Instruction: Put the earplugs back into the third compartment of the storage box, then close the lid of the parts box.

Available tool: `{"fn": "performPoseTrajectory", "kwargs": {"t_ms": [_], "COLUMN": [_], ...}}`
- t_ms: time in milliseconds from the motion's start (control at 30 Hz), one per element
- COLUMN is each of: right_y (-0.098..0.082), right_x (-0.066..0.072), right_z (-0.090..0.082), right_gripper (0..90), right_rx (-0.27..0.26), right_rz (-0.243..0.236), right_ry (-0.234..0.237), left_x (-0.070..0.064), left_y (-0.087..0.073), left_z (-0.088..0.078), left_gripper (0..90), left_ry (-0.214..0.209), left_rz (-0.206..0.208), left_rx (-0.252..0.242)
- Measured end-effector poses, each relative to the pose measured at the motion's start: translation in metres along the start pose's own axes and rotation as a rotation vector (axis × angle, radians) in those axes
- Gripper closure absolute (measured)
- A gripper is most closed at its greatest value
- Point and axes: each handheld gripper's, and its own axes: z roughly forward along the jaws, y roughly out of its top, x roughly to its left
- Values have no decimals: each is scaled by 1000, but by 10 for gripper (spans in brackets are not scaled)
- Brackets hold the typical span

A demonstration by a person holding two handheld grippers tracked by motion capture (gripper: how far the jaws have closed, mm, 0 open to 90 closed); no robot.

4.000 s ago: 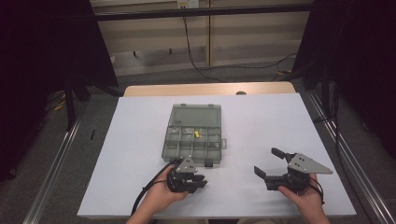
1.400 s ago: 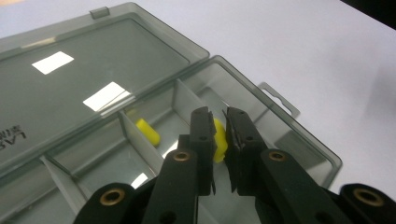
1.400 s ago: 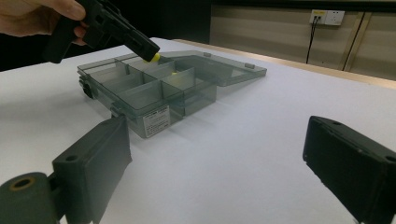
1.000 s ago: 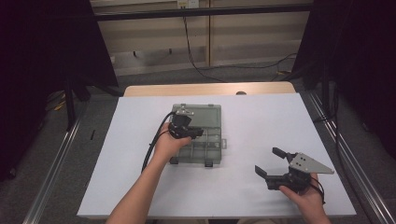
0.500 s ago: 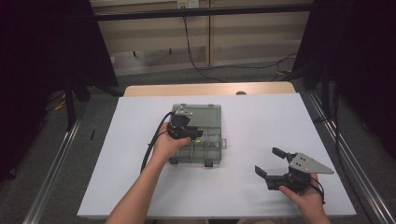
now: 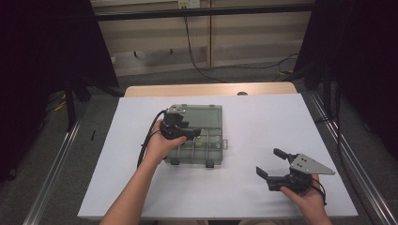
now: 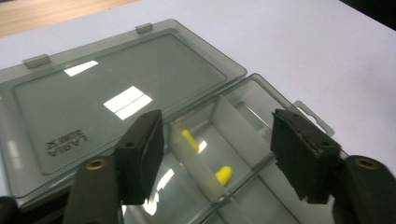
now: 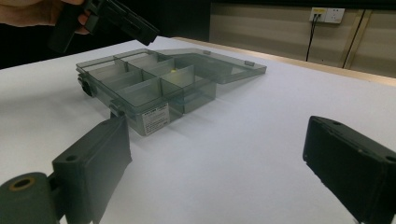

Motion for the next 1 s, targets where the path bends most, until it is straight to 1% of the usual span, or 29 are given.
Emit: {"fn": "performPoseTrajectory", "kwargs": {"t_ms": [33, 67, 100, 167, 267, 400, 467, 533, 633, 733, 867, 1000], "right_y": [0, 0, 0, 0, 0, 1, 1, 2, 2, 4, 7, 10], "right_x": [0, 0, 0, 0, 0, 0, 0, 0, 1, 1, 0, 0], "right_z": [0, 1, 1, 2, 4, 6, 7, 8, 10, 13, 18, 26], "right_gripper": [73, 73, 73, 73, 72, 72, 72, 72, 72, 72, 72, 73], "right_rx": [1, 2, 3, 4, 6, 7, 8, 11, 13, 16, 30, 45], "right_rz": [2, 1, 2, 0, -1, 0, 1, -3, -4, -8, -9, -11], "right_ry": [0, 0, 0, -1, 0, -2, -1, -1, -2, -11, -23, -35], "left_x": [0, 2, 3, 4, 7, 13, 15, 18, 22, 27, 32, 36], "left_y": [-1, -1, -1, -3, -4, -8, -9, -11, -12, -13, -15, -16], "left_z": [-1, -2, -3, -5, -9, -15, -18, -21, -26, -30, -32, -35], "left_gripper": [326, 306, 287, 261, 224, 190, 182, 176, 160, 155, 150, 149], "left_ry": [6, 13, 12, 16, 19, 34, 40, 47, 53, 61, 70, 78], "left_rz": [-6, 11, 4, -11, -13, -23, -32, -31, -41, -52, -50, -60], "left_rx": [-8, 5, 11, -9, -18, -18, -23, -23, -36, -46, -45, -52]}}
